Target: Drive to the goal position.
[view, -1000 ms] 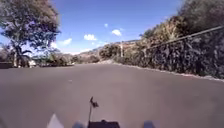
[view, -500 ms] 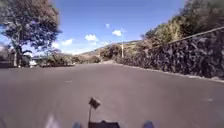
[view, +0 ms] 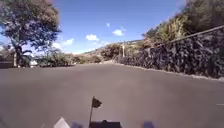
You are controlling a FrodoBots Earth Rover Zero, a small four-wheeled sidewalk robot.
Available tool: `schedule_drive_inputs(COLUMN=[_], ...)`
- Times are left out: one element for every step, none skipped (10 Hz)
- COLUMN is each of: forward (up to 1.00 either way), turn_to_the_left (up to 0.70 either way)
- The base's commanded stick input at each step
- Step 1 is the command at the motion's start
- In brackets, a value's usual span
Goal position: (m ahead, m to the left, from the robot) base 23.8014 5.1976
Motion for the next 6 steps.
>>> schedule_drive_inputs(forward=[0.5, 0.5, 0.5, 0.5, 0.5, 0.5], turn_to_the_left=[0.0, 0.0, 0.0, 0.0, 0.0, 0.0])
